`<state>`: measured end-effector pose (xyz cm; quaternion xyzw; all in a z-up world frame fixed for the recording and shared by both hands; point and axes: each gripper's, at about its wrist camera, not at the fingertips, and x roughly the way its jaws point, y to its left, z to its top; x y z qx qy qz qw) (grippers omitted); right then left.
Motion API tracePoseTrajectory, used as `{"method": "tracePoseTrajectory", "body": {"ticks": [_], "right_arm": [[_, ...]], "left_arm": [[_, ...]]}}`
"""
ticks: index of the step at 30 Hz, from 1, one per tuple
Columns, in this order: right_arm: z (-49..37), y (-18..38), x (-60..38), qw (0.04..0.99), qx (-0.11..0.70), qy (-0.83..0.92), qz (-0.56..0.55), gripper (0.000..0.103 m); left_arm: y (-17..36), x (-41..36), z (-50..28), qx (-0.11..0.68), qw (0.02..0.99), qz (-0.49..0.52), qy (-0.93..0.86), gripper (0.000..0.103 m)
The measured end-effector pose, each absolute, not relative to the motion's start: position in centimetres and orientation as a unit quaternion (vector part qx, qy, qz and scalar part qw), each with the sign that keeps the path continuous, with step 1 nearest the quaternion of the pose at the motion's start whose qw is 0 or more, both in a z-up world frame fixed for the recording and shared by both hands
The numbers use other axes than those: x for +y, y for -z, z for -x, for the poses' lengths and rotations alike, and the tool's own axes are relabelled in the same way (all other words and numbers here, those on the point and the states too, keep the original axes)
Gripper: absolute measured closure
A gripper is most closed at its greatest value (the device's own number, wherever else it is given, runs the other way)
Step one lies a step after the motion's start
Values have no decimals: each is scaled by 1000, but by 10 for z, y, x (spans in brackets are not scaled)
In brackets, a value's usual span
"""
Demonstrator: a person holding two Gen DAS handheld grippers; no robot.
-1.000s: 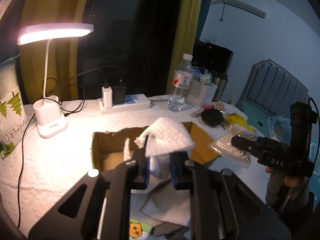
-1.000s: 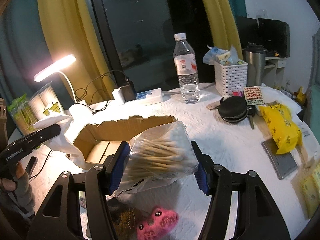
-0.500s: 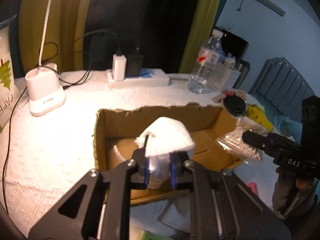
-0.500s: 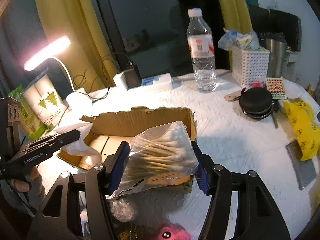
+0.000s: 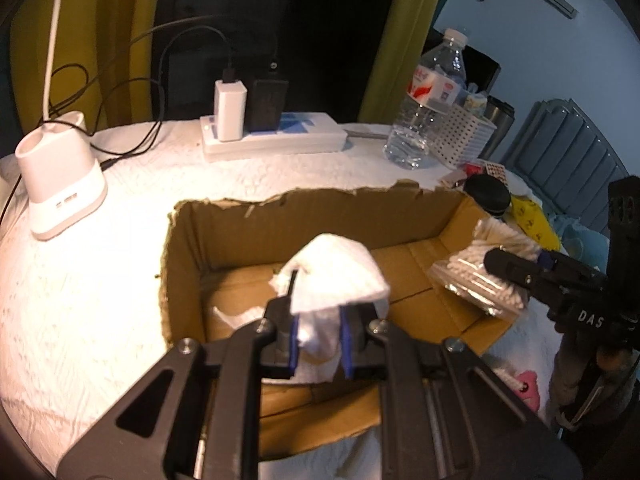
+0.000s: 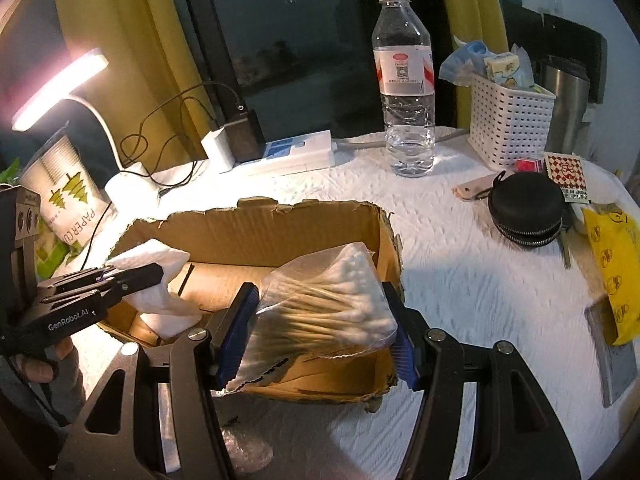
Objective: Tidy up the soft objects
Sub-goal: 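Lower the swab bag into the box with the right gripper while the left drops the towel in, then grasp the pink plush with the right gripper while the left gripper grasps the white cloth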
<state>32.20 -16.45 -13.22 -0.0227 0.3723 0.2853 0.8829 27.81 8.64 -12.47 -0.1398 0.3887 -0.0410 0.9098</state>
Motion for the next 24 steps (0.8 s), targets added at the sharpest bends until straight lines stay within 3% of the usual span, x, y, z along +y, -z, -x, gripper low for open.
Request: {"method": "tracePoseTrajectory", "body": {"ticks": [6, 9, 11, 13, 24], "right_arm": [[-321, 133, -161, 882, 376, -284, 25, 37], [-318, 132, -161, 879, 377, -289, 25, 29], [-314, 131, -161, 881, 374, -288, 29, 27], [-308, 127, -161, 883, 368, -288, 32, 27], [-272, 107, -169, 895, 340, -287, 36, 27]], "left_arm": [[121, 84, -276, 395, 908, 132, 38, 78], [116, 81, -270, 390, 913, 119, 29, 74], [111, 81, -265, 382, 916, 118, 29, 61], [105, 82, -258, 370, 920, 124, 33, 21], [79, 70, -222, 336, 934, 114, 43, 19]]}}
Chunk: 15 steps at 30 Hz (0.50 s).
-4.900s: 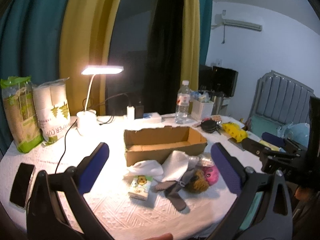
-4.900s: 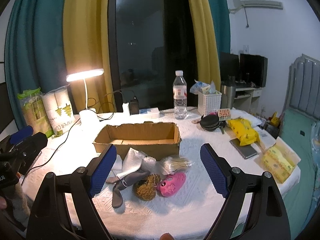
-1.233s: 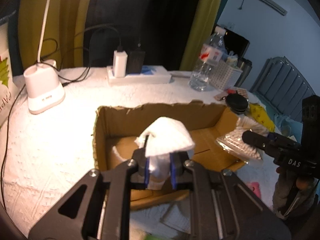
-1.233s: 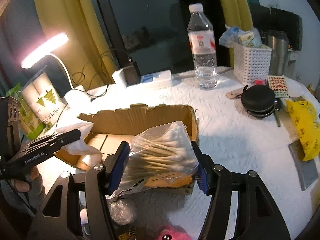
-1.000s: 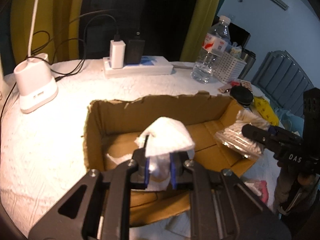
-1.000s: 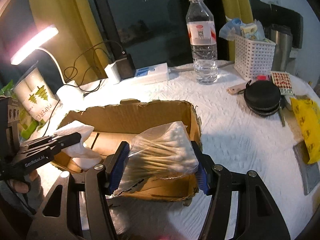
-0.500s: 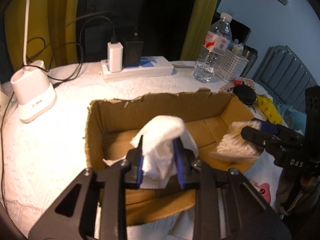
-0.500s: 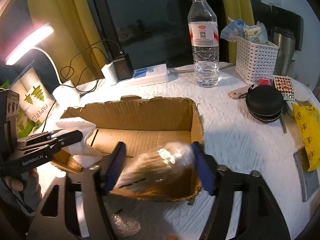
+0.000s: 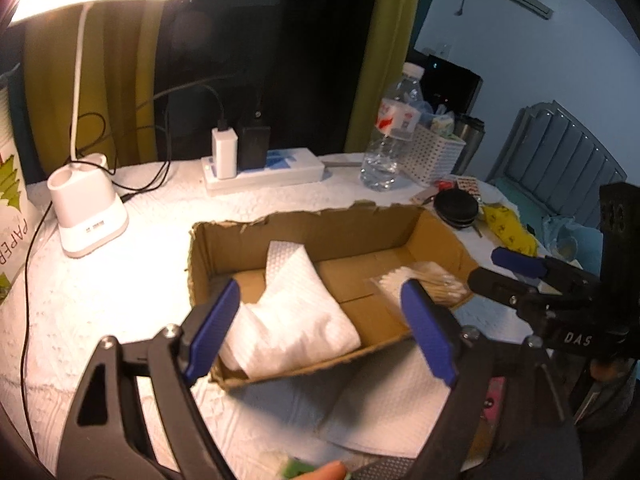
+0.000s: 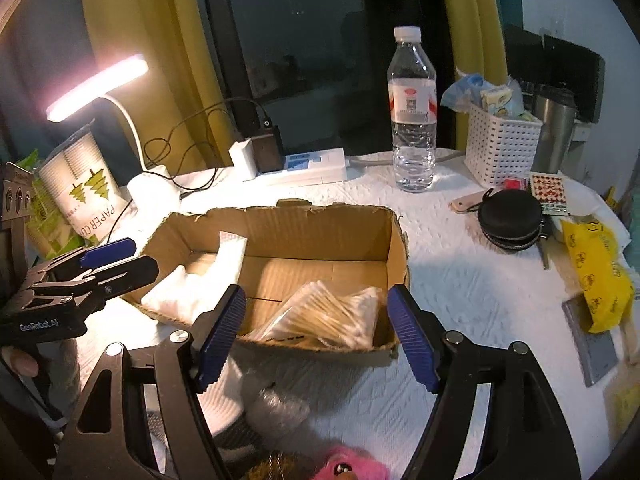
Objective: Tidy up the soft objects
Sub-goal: 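Grasp the pink plush with the right gripper while the left gripper grasps the white cloth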
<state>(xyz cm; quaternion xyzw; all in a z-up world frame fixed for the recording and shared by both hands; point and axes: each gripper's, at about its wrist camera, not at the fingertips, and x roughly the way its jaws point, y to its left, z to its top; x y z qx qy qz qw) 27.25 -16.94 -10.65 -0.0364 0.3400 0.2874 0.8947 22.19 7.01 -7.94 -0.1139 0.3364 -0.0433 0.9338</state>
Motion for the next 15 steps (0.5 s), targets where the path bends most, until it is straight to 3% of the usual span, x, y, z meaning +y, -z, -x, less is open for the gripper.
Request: {"method": "tracePoseTrajectory", "body": {"ticks": [15], "right_arm": [[-231, 100, -193, 903, 328, -277, 29, 27]], "left_arm": [[67, 50, -181, 324, 939, 104, 53, 19]]}}
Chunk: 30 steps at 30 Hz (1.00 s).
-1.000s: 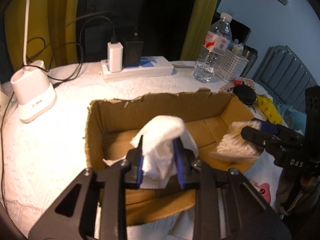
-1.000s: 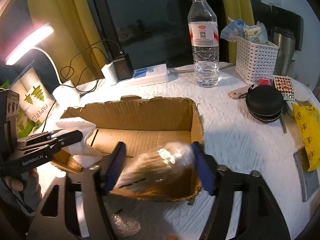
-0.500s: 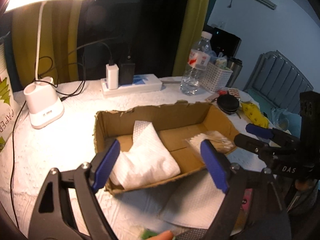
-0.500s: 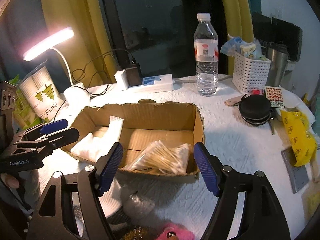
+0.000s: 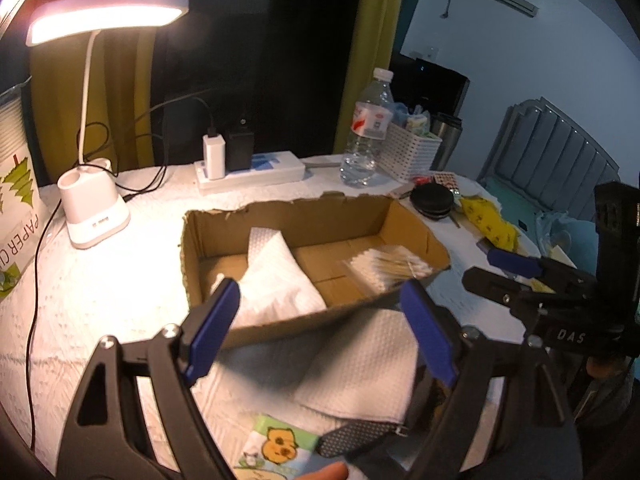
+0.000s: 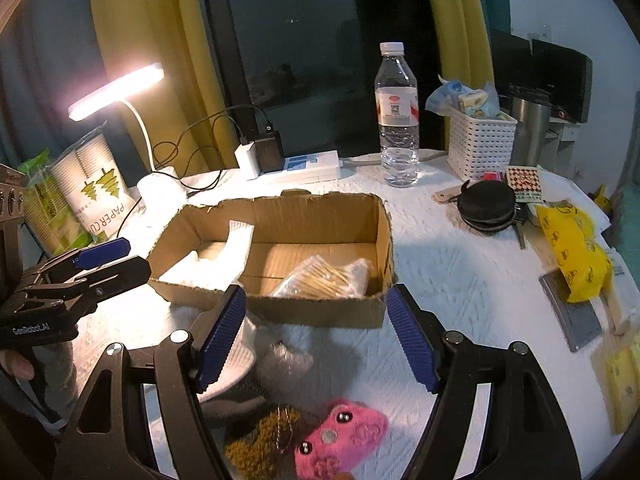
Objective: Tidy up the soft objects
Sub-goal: 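Grasp the pink plush with the right gripper while the left gripper grasps the white cloth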
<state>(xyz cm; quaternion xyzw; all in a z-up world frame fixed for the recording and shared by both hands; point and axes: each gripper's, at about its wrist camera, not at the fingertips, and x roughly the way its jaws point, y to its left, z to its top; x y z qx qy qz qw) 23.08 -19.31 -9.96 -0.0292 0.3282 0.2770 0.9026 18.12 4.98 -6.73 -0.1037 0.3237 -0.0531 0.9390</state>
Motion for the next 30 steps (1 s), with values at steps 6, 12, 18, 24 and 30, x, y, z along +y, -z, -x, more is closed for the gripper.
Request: {"method": "tracePoseTrajectory", "body": {"ticks": [6, 12, 18, 24, 30], "right_arm": [[-219, 106, -206, 903, 333, -271, 21, 27], [-210, 117, -219, 900, 342, -269, 13, 27], [-205, 132, -235, 897, 355, -265, 3, 27], [-205, 153, -247, 890, 375, -259, -19, 27], [-205, 171, -250, 880, 393, -264, -28, 27]], "left_arm": [[72, 38, -173, 330, 937, 98, 56, 19], [83, 20, -168, 344, 932, 94, 63, 19], [98, 2, -170, 369, 923, 88, 67, 19], [118, -6, -181, 403, 910, 81, 59, 19], [136, -10, -194, 428, 899, 79, 55, 19]]}}
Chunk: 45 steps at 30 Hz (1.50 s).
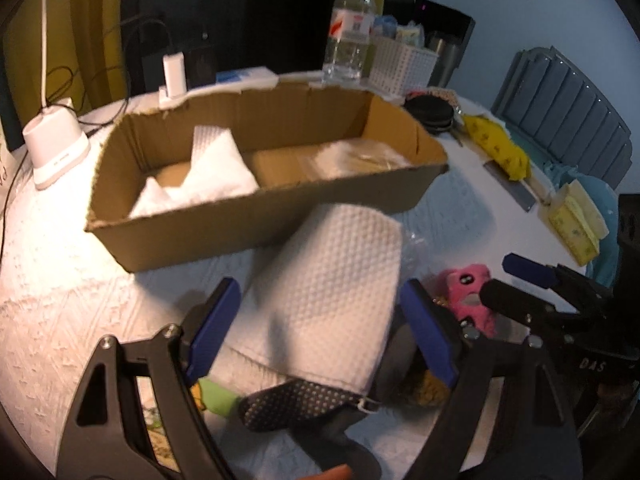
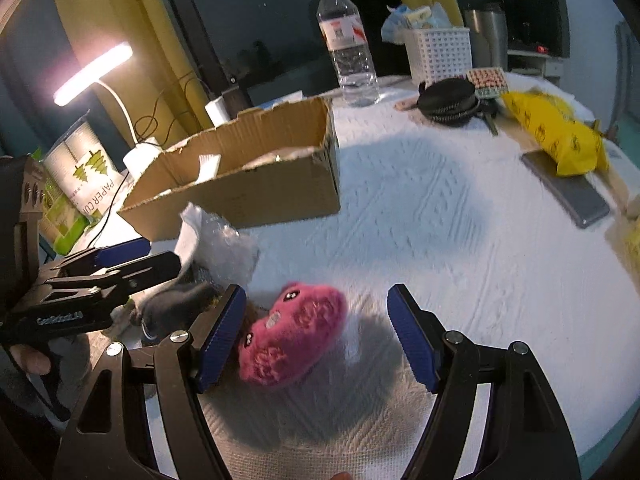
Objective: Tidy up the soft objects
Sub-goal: 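Grasp the pink plush with the right gripper while the left gripper grasps the white cloth, then carry the pink plush into the box with the right gripper while the left places the cloth there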
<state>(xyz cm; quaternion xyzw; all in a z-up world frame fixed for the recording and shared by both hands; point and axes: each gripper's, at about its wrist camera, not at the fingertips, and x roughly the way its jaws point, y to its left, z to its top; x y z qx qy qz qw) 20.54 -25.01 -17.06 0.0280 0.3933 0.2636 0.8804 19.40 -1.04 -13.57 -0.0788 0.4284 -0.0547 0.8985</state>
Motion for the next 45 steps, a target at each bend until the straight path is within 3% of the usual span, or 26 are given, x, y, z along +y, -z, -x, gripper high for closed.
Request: {"method": "tracePoseTrajectory", "body": {"ticks": [8, 10, 12, 15, 19, 20, 21, 22, 37, 45], "right_arm": [[-207, 183, -243, 866, 415, -277, -24, 27], [-208, 185, -240, 862, 422, -282, -19, 27], [-207, 187, -237, 859, 425, -285, -13, 28], [-206, 186, -233, 854, 427, -296, -10, 46], [-204, 184, -230, 856, 423, -297, 0, 51], [-204, 183, -230, 858, 421, -296, -1, 54], [-204, 181, -231, 859, 419, -294, -1, 62], [-204, 180, -232, 860, 419, -292, 2, 63], [-196, 155, -225, 875, 388, -287, 23, 68], [-190, 133, -216, 883, 360, -301, 17, 69]], "left_arm": [[146, -8, -202, 441, 890, 92, 64, 21], [147, -10, -202, 443, 890, 87, 70, 40], [147, -12, -201, 444, 888, 84, 81, 50], [146, -14, -200, 441, 889, 82, 93, 65], [143, -11, -197, 433, 892, 86, 97, 88], [142, -10, -196, 431, 893, 87, 98, 88], [141, -8, -194, 429, 893, 89, 99, 89], [139, -6, -193, 427, 894, 91, 100, 90], [104, 20, -169, 379, 909, 125, 120, 90], [118, 28, -165, 400, 901, 120, 116, 90]]}}
